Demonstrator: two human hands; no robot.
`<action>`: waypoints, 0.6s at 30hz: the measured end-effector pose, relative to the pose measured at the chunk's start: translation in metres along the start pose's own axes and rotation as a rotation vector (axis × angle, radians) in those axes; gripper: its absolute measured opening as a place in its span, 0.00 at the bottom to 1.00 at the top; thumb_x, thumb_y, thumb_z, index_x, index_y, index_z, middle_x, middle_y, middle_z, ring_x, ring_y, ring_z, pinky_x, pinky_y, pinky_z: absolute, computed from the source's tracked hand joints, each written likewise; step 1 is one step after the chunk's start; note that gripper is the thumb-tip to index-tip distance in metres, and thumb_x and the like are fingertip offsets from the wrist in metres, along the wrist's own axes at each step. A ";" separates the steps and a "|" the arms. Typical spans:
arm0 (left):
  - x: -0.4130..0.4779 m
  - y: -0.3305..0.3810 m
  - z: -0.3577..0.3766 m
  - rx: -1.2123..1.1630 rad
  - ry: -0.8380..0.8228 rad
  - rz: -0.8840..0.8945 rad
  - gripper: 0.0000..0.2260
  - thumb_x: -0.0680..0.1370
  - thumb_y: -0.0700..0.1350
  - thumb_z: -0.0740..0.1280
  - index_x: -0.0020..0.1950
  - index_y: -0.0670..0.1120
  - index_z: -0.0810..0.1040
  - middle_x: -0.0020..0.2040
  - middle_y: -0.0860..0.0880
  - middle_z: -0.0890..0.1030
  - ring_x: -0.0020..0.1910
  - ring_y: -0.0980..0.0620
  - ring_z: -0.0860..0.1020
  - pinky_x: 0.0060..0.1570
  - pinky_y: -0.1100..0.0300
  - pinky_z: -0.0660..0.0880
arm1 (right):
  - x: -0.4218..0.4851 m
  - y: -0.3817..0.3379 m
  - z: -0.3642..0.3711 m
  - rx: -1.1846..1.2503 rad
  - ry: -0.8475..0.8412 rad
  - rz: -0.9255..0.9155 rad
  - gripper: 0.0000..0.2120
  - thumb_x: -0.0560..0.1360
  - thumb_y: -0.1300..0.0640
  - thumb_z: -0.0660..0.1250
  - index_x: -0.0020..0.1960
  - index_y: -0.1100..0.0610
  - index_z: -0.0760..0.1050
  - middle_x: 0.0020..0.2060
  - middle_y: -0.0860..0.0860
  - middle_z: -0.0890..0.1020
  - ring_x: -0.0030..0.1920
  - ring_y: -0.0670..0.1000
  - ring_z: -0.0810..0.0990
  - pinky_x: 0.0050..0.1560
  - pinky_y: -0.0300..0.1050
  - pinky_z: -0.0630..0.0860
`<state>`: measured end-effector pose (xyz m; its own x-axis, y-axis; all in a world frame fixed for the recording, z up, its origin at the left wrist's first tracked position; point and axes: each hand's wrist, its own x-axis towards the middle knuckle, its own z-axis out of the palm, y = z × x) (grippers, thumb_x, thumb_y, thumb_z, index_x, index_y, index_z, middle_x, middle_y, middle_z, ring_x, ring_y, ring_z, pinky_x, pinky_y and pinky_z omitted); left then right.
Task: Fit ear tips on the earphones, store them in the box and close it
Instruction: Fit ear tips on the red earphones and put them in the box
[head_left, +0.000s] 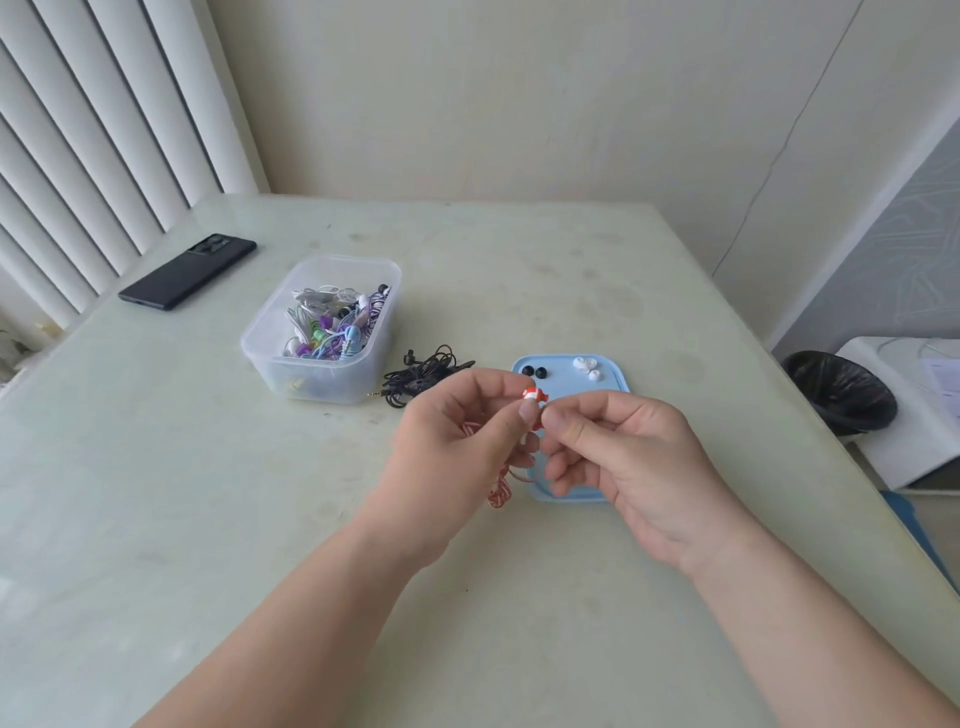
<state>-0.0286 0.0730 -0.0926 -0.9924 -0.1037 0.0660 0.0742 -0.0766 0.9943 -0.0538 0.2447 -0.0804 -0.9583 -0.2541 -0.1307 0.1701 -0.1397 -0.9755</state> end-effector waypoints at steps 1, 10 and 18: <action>0.002 -0.001 -0.002 -0.041 0.019 -0.011 0.02 0.81 0.40 0.72 0.53 0.44 0.84 0.44 0.44 0.86 0.39 0.46 0.83 0.41 0.52 0.81 | 0.000 -0.001 -0.001 -0.050 0.037 -0.020 0.10 0.72 0.57 0.76 0.48 0.63 0.84 0.36 0.61 0.84 0.32 0.56 0.80 0.32 0.48 0.78; 0.014 -0.012 -0.016 -0.229 0.095 -0.101 0.03 0.82 0.37 0.70 0.54 0.39 0.81 0.43 0.42 0.83 0.39 0.45 0.80 0.38 0.55 0.79 | 0.068 -0.008 -0.004 -0.911 0.191 -0.195 0.04 0.79 0.58 0.69 0.52 0.52 0.82 0.42 0.47 0.84 0.40 0.50 0.84 0.40 0.43 0.80; 0.017 -0.013 -0.017 -0.298 0.063 -0.102 0.02 0.82 0.36 0.69 0.54 0.40 0.81 0.42 0.43 0.84 0.40 0.44 0.81 0.41 0.54 0.80 | 0.107 -0.010 0.003 -1.288 0.150 -0.132 0.07 0.75 0.63 0.67 0.40 0.58 0.82 0.34 0.54 0.83 0.32 0.54 0.76 0.34 0.44 0.74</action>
<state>-0.0445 0.0550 -0.1056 -0.9889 -0.1410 -0.0473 0.0092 -0.3755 0.9268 -0.1573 0.2155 -0.0844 -0.9812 -0.1883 0.0417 -0.1873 0.8785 -0.4395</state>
